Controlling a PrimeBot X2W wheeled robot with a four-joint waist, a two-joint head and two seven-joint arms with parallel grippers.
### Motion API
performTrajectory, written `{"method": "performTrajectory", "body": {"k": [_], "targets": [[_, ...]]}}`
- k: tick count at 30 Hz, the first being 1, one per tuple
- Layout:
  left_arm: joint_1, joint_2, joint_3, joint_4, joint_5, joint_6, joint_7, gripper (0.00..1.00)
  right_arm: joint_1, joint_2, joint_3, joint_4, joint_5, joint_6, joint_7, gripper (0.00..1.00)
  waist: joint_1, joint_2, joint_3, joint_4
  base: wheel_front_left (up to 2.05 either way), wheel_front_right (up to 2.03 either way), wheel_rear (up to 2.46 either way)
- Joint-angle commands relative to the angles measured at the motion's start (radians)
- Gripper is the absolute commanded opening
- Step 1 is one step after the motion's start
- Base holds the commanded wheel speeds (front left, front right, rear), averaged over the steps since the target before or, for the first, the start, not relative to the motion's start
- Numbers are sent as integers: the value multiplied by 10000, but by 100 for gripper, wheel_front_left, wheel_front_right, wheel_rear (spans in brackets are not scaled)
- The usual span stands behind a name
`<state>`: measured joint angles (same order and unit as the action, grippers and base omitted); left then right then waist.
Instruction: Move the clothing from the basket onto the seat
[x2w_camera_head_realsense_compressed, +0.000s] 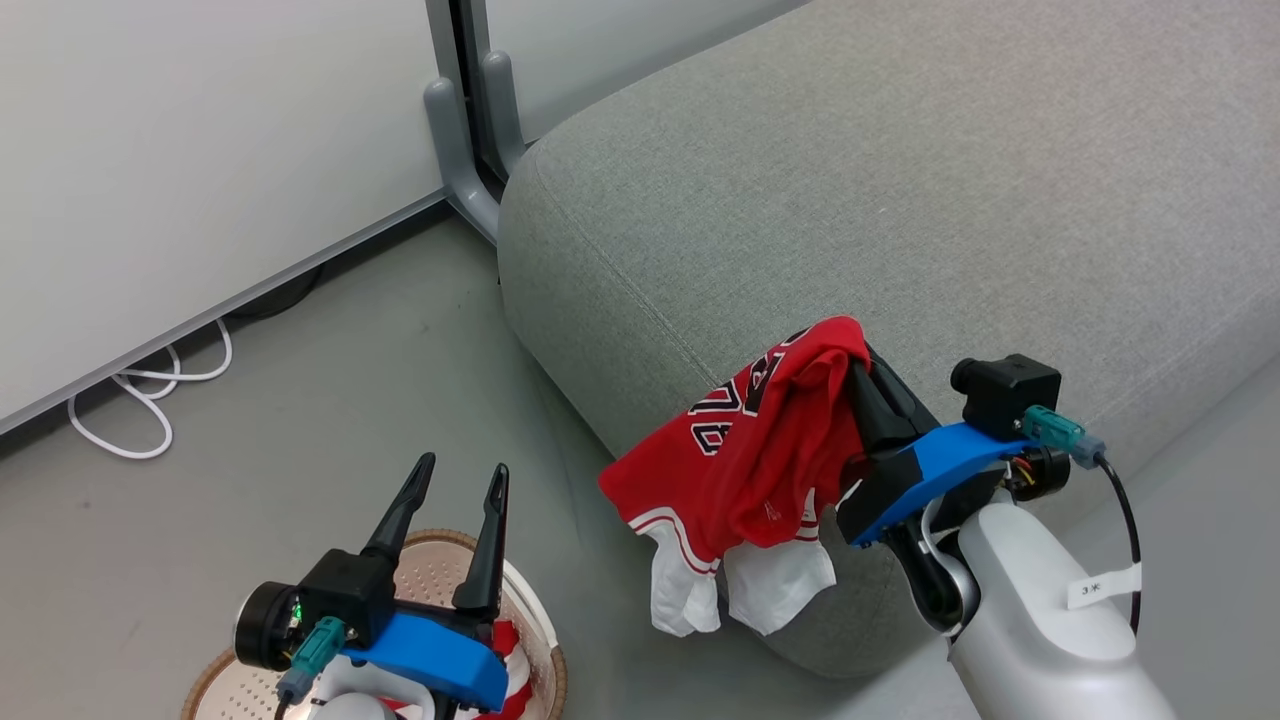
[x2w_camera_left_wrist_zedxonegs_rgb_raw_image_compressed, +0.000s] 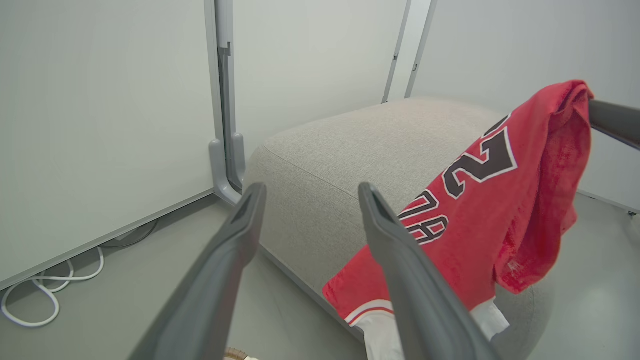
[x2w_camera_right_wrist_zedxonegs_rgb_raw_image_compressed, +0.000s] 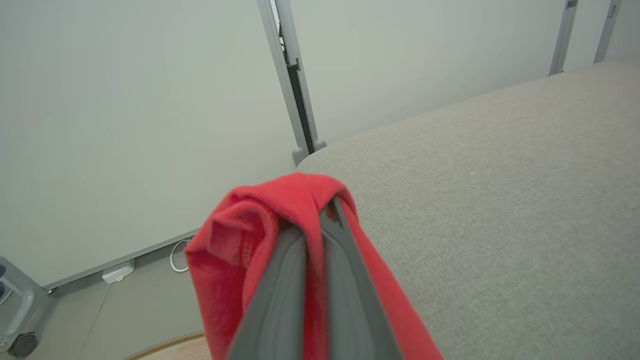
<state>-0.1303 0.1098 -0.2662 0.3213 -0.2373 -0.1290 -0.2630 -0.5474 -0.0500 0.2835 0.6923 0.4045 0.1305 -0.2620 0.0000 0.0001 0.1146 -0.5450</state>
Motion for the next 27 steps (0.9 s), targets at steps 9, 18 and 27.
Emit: {"method": "performTrajectory", "body": {"k": [9, 18, 27], "targets": [[-314, 175, 153, -278, 237, -21, -27, 100, -1899, -205, -929, -94, -855, 5, 724, 0, 0, -1, 779, 108, 0, 0, 0], [-1348, 769, -287, -694, 485, -21, -27, 100, -4598, -1769, -2990, -1112, -1373, 5, 2056, 0, 0, -1, 2511, 701, 0, 0, 0], [-2444, 1507, -720, -1108, 651, -21, 17, 100, -6331, -3051, -5669, -1317, -1502, 5, 2197, 0, 0, -1, 4355, 1440, 0, 0, 0]]}}
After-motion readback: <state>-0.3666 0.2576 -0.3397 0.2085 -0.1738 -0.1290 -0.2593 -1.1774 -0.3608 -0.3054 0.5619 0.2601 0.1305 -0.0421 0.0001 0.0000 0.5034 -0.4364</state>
